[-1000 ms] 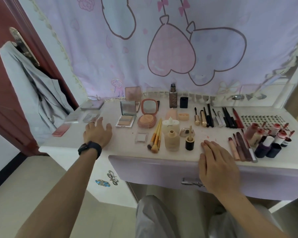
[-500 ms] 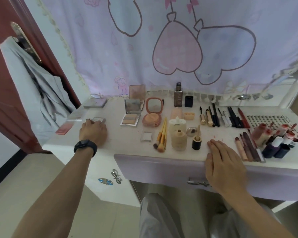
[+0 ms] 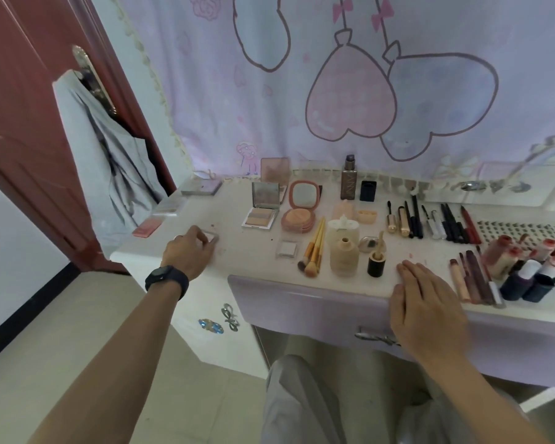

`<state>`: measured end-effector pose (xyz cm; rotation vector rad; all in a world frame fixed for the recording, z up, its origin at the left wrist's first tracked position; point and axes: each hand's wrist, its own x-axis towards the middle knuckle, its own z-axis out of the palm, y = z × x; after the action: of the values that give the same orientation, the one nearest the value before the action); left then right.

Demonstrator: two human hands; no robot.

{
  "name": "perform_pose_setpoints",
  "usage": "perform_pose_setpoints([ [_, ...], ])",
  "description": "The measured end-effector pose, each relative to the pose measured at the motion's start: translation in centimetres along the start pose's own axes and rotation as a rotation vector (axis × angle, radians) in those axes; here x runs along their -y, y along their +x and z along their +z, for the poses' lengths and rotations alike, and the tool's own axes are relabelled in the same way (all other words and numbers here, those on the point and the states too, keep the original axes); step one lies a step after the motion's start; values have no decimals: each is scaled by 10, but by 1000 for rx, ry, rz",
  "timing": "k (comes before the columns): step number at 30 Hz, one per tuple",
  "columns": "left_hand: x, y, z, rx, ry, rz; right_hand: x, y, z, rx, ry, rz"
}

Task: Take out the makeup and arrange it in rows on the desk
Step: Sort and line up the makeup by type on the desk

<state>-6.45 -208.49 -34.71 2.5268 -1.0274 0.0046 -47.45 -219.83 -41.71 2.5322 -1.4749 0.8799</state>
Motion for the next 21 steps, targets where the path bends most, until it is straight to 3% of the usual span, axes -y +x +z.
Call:
perform_pose_setpoints([
  [5,-11,-22,-9,1,-101,-30,1,0,-3,-4,18,-6],
  [13,-84,-77,-26,36,-870,-32,1,0,-11,57,49,-3],
  [17,-134,-98,-36,205,-1146,38,3,5,-21,147,91,21],
  [21,-166,-114,-46,495,-1373,78,10,16,-54,140,414,147],
])
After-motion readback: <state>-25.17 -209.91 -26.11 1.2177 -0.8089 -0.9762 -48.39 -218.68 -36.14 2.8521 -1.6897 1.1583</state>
